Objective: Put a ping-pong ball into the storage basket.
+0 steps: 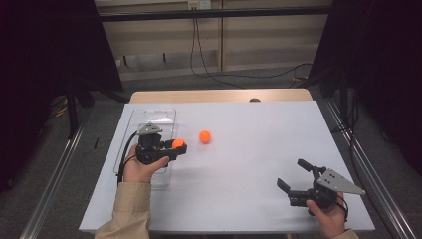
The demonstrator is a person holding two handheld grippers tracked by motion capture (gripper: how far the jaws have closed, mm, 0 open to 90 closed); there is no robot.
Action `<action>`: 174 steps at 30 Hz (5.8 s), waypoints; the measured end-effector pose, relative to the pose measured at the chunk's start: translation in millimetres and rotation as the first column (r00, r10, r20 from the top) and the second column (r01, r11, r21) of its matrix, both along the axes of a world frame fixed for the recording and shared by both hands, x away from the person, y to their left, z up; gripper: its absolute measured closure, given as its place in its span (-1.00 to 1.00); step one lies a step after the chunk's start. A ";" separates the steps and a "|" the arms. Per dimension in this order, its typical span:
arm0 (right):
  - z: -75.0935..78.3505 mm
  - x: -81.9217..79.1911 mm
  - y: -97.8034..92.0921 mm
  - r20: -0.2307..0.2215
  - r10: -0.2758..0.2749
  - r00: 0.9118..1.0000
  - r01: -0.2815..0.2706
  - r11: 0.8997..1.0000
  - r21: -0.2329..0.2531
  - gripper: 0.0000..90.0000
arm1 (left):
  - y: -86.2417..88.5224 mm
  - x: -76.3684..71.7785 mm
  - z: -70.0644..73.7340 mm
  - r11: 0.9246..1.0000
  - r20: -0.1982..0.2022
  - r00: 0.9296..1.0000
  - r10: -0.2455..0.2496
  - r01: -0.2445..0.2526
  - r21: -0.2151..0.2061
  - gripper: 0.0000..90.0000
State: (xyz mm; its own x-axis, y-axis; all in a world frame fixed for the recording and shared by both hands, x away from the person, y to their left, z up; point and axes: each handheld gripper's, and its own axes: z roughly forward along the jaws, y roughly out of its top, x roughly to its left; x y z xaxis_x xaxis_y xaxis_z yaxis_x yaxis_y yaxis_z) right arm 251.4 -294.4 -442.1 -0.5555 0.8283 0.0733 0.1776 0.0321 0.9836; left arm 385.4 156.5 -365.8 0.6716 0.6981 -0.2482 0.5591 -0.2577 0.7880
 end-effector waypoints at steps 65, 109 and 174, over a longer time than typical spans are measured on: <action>-0.1 0.3 -0.2 -0.002 0.002 1.000 -0.002 1.000 -0.004 -0.95 | 25.7 4.3 -2.0 0.996 0.012 0.996 0.083 -0.084 0.018 0.13; 0.1 1.0 0.5 -0.001 0.003 1.000 -0.003 1.000 -0.002 -0.95 | 45.9 9.1 -12.5 0.979 0.031 0.983 0.181 -0.183 0.084 0.13; -0.5 2.3 1.7 -0.008 0.010 1.000 -0.010 1.000 -0.011 -0.96 | -2.9 -0.5 -2.1 0.993 0.061 0.992 0.112 -0.114 0.042 -0.66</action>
